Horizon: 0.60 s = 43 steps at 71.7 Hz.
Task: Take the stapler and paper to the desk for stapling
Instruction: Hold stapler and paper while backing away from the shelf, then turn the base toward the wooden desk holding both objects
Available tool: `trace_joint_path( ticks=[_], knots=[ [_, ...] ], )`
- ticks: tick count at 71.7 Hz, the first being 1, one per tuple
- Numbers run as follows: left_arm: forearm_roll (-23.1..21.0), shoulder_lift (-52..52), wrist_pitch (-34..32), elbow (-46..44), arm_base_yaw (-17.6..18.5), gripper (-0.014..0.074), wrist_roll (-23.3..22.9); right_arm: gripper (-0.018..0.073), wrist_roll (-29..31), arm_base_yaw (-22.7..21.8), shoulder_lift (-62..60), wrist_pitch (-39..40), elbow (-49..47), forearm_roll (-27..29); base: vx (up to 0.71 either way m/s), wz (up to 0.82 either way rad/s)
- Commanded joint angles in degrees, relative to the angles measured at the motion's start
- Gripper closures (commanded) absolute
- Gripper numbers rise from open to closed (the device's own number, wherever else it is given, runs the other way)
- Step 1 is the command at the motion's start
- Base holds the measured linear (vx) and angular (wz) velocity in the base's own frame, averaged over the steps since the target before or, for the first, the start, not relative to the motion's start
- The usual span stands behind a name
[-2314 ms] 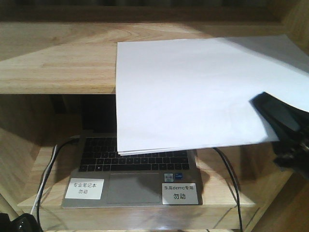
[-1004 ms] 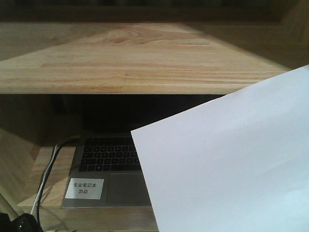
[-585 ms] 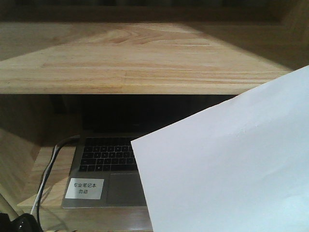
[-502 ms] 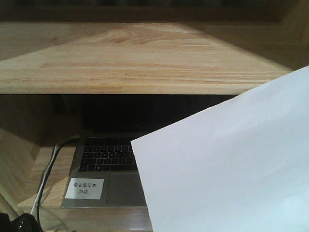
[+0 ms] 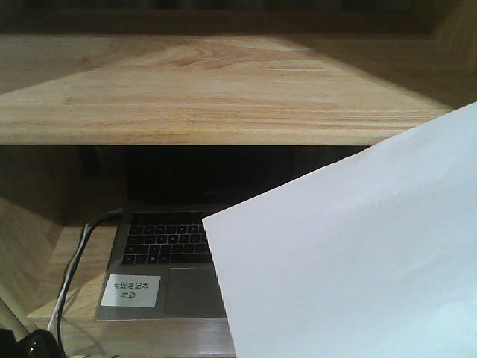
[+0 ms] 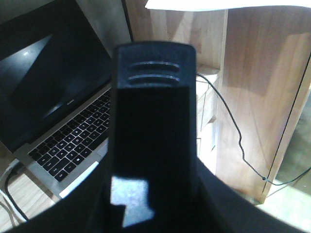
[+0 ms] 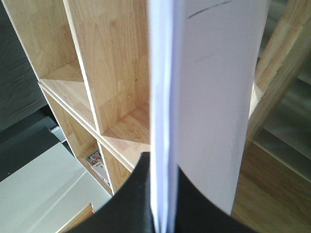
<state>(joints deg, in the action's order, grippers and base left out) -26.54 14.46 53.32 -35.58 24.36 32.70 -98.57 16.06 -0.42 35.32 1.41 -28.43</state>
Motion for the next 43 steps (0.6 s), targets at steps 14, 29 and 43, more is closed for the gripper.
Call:
trace_joint_path(
  ticks=[14,29,43],
  knots=[
    [-2.6,0.52,-5.44,-1.51,0.15,0.0603,-0.04,0.0562,0.31,-0.03,0.63,3.16,-1.56,0.25,-0.02,0.03],
    [-2.6,0.52,-5.44,-1.51,0.15,0.0603,-0.04,0.0562,0.31,-0.03,0.63,3.11,-1.56,0.25,-0.1,0.11],
    [-2.6,0.52,-5.44,-1.51,0.15,0.0603,-0.04,0.0562,0.36,-0.03,0.63,3.17,-1.56,0.25,-0.16,0.11]
  ],
)
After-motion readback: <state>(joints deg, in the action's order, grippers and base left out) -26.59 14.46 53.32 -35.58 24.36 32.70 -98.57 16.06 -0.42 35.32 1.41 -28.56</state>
